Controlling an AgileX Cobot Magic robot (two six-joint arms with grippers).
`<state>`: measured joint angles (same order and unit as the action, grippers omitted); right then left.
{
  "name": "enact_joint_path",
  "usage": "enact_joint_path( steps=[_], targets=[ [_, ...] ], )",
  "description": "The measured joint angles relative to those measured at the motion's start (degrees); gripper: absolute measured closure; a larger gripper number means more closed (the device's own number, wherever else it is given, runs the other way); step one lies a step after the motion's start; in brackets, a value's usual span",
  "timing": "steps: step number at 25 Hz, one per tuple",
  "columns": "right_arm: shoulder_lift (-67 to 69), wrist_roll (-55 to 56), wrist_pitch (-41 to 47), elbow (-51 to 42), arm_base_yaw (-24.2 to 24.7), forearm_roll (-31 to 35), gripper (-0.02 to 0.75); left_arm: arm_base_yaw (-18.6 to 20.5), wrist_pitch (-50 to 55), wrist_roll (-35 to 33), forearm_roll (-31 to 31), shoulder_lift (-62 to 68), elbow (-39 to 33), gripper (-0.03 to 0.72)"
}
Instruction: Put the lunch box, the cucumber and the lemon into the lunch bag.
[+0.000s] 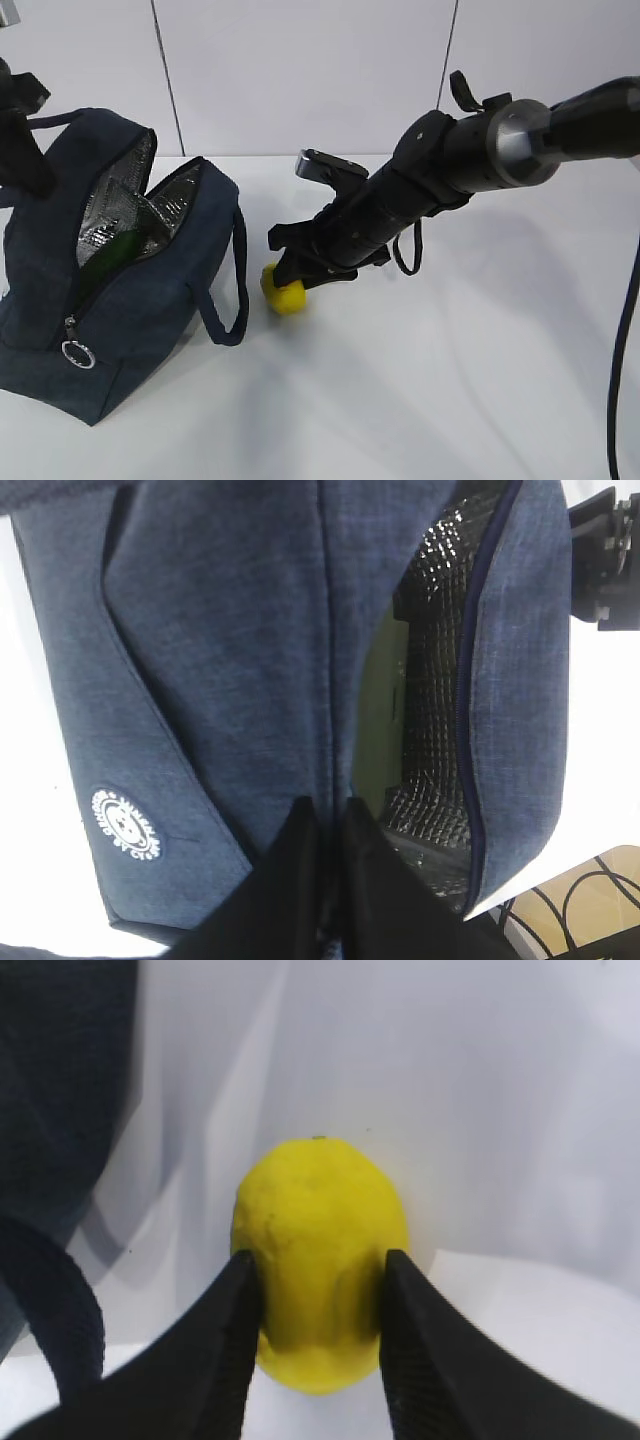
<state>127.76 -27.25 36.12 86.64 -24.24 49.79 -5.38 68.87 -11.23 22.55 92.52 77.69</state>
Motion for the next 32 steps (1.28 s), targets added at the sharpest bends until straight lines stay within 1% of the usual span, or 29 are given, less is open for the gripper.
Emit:
enact_joint_path(
  steps=[12, 20, 24, 32],
  targets=[
    [-0.11, -0.1, 0.79, 0.0, 0.0, -0.77, 0.468, 0.0, 0.0, 0.0, 0.0, 0.0, 0.0, 0.687],
    [-1.89, -0.1, 2.39, 0.0, 0.0, -4.49, 0.47, 0.0, 0.0, 0.0, 0.0, 0.0, 0.0, 0.687],
    [-3.13, -0.1, 3.53, 0.0, 0.0, -8.02, 0.472, 0.0, 0.0, 0.0, 0.0, 0.0, 0.0, 0.687],
    [-7.97, -0.1, 8.38, 0.0, 2.77, -11.61, 0.484, 0.0, 0.0, 0.0, 0.0, 0.0, 0.0, 0.687]
  ],
)
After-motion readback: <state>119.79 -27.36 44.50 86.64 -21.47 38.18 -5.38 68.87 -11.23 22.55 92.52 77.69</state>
